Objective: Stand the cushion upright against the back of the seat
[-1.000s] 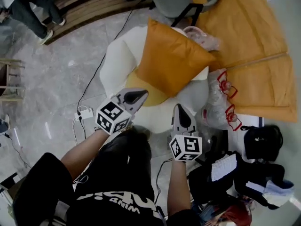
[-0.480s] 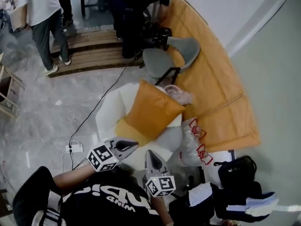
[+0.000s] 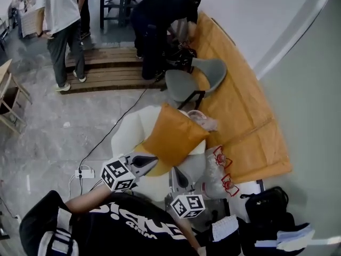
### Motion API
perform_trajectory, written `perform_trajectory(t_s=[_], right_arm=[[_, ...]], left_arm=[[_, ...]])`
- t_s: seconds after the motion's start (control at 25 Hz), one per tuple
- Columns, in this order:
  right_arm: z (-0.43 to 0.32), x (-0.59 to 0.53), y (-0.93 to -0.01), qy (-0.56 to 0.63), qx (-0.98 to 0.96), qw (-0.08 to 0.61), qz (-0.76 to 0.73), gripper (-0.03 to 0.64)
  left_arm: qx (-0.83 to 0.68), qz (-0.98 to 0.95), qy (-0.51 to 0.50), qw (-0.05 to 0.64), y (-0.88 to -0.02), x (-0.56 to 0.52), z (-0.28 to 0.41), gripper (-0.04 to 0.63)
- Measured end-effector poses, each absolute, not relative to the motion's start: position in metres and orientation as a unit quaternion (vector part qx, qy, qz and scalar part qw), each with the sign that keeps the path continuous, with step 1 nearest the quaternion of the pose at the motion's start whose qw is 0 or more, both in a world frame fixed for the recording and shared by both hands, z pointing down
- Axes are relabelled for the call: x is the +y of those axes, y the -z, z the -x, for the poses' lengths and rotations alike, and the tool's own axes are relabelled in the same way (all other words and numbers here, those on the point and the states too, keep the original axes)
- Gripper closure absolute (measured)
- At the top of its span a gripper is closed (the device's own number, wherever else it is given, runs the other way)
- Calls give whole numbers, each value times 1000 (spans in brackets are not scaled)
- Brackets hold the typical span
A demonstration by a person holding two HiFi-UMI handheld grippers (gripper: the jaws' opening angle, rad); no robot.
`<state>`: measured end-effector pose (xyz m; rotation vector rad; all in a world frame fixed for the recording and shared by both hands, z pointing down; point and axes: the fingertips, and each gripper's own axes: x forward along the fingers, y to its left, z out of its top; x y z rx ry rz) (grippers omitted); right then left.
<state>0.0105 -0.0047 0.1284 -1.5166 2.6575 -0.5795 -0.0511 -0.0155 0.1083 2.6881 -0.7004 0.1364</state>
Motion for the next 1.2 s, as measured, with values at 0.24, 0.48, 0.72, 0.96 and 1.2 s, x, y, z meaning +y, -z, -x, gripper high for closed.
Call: perform_trajectory(t_s=[0.24,0.48,0.72,0.96,1.2], right_arm=[[-1,-12,-124,188,862,9,471,595],[8,3,-122,191,873,10,448,595],[12,6,-121,196,877,22,438,595],[14,12,-122,200,878,21,435,595],[24,16,-121,201,880,22,429,595]], left_arm=[[-253,-949,-35,184,-98,-21,50,588],[-252,-947,-28,195,-93,-9,46,589],[-264,-945,-25,191,-87,-9,55,589],[-272,-943,-26,192,-86,-5,61,588],[-280,-940,-23,192,-86,-2,73,588]])
